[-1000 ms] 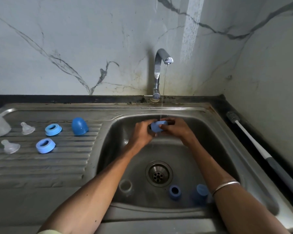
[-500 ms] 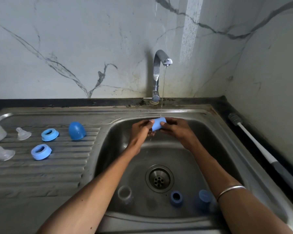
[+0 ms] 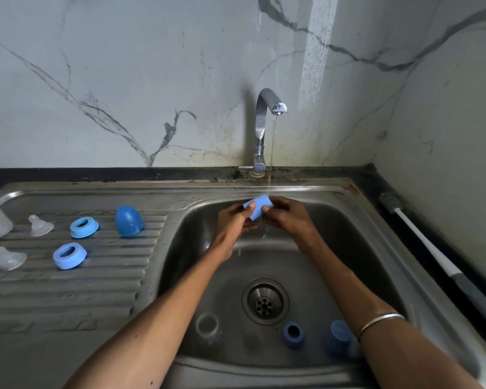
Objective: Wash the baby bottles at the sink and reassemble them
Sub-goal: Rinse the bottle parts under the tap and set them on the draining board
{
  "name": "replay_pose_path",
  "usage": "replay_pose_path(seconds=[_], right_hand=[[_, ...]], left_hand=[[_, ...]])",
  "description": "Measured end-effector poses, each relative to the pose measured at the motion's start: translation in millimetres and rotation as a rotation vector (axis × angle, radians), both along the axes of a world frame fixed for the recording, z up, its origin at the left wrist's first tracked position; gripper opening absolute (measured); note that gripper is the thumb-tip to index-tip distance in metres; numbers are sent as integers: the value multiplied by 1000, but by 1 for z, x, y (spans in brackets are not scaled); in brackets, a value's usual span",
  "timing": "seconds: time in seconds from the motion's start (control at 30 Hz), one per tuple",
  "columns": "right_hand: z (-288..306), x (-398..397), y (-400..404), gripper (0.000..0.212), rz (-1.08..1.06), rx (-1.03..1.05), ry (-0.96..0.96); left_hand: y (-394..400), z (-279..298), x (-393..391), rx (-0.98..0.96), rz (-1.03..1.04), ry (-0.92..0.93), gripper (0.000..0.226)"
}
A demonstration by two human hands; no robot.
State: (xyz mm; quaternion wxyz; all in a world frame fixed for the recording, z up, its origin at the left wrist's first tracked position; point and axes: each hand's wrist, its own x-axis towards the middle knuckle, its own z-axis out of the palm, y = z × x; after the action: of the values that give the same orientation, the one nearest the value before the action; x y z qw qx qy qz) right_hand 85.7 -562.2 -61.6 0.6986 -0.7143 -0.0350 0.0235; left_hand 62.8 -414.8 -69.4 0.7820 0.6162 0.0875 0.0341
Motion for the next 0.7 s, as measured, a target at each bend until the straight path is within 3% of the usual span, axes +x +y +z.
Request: replay_pose_path(seconds=[0.2,0.33,0.5,0.7], right_hand=[[-2,2,-2,40,-31,-87,-17],[1,-3,-3,46,-46,-201,-108],[4,-3,-2,49,-60,-301,-169],[2,-1,-2,49,-41,-291,-115]], left_hand=[[0,1,-5,22,-114,69,32],[3,1,-8,289,-117,-95,39],[1,-1,-4,541,-109,-161,40],[-8,3,-7,346,-152,-77,34]])
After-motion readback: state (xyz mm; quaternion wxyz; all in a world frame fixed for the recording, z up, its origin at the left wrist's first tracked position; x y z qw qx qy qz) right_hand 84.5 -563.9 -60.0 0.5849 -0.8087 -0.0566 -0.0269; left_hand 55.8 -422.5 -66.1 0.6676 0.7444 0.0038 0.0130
